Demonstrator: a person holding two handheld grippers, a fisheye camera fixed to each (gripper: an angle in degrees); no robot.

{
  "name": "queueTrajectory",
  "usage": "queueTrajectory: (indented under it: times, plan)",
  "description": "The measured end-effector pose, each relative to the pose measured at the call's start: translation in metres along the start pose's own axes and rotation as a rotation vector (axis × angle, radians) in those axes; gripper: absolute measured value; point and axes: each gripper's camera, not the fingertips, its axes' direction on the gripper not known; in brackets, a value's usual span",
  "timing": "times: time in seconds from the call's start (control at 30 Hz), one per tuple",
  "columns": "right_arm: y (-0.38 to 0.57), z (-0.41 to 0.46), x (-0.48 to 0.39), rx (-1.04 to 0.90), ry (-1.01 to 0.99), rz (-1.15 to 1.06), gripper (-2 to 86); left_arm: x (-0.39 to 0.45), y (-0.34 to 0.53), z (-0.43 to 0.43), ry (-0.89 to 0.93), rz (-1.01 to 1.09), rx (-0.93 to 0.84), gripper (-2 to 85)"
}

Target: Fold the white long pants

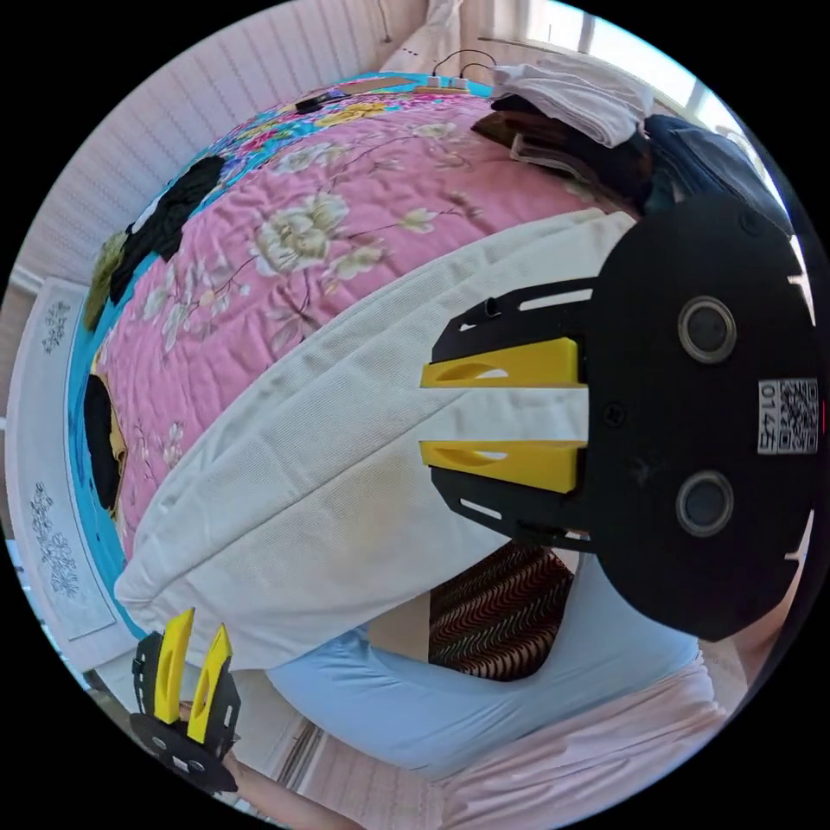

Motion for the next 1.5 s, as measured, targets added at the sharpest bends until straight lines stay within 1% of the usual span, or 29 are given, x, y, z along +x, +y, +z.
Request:
queueTrajectory:
  times: [0.03, 0.07, 0.1, 0.17, 0.23, 0.37, 0.6, 0.73, 0.9, 1.03, 1.1, 1.13, 1.23, 1.3, 1.33, 1.37, 1.4, 1.43, 1.5]
  plan:
    - [-0.010, 0.003, -0.003, -0.018, -0.003, -0.016, 8.7, 0.003, -0.021, 0.022, 0.020, 0.017, -0.001, 7.1]
    - [-0.026, 0.013, -0.006, -0.080, -0.013, -0.029, 8.6, 0.005, -0.030, 0.034, 0.025, 0.029, -0.016, 7.1]
    - [-0.037, 0.020, -0.008, -0.126, -0.027, -0.028, 8.5, 0.008, -0.046, 0.059, 0.026, 0.051, -0.069, 7.3]
    - [-0.045, 0.014, -0.007, -0.132, -0.042, -0.013, 8.1, 0.016, -0.064, 0.102, 0.055, 0.087, -0.167, 7.0]
    - [-0.049, 0.006, -0.005, -0.126, -0.069, -0.008, 7.7, 0.019, -0.070, 0.109, 0.071, 0.120, -0.143, 6.5]
    - [-0.051, -0.009, -0.009, -0.093, -0.079, -0.024, 5.0, 0.014, -0.080, 0.117, 0.145, 0.051, -0.106, 3.0]
    - [-0.033, -0.050, -0.027, 0.007, -0.018, -0.037, 1.6, 0.028, -0.100, 0.109, 0.080, 0.083, -0.078, 0.6]
    - [-0.020, -0.075, -0.035, 0.026, -0.009, -0.054, 1.3, 0.028, -0.108, 0.092, 0.109, 0.109, -0.048, 0.4]
    - [0.004, -0.104, -0.055, 0.028, 0.078, -0.118, 1.3, 0.020, -0.119, 0.067, 0.118, 0.093, -0.003, 0.1]
    - [0.018, -0.128, -0.057, 0.072, 0.143, -0.122, 1.6, 0.004, -0.133, 0.053, 0.027, 0.045, 0.042, 0.1]
    - [0.021, -0.138, -0.047, 0.117, 0.179, -0.087, 2.1, -0.011, -0.140, 0.061, 0.012, -0.032, 0.051, 0.2]
    - [0.021, -0.137, -0.043, 0.121, 0.174, -0.074, 2.4, -0.022, -0.144, 0.074, 0.035, -0.087, 0.032, 0.4]
    - [0.016, -0.101, -0.018, 0.077, 0.084, 0.023, 4.2, -0.032, -0.153, 0.126, 0.090, -0.155, -0.065, 0.8]
    - [0.026, -0.051, -0.004, 0.003, -0.061, 0.096, 5.9, -0.029, -0.156, 0.160, 0.131, -0.158, -0.149, 0.9]
    - [0.031, -0.040, -0.002, -0.029, -0.107, 0.113, 6.2, -0.023, -0.156, 0.178, 0.159, -0.148, -0.196, 1.0]
    - [0.047, -0.030, -0.001, -0.038, -0.181, 0.138, 6.7, -0.017, -0.157, 0.182, 0.121, -0.132, -0.178, 1.0]
    - [0.071, -0.037, -0.001, 0.036, -0.202, 0.183, 7.0, -0.014, -0.157, 0.182, 0.101, -0.113, -0.176, 1.0]
    - [0.085, -0.041, -0.001, 0.059, -0.194, 0.204, 7.1, -0.010, -0.157, 0.181, 0.071, -0.093, -0.171, 1.0]
    - [0.148, -0.060, 0.004, 0.114, -0.104, 0.315, 7.4, -0.007, -0.155, 0.179, 0.049, -0.086, -0.153, 0.9]
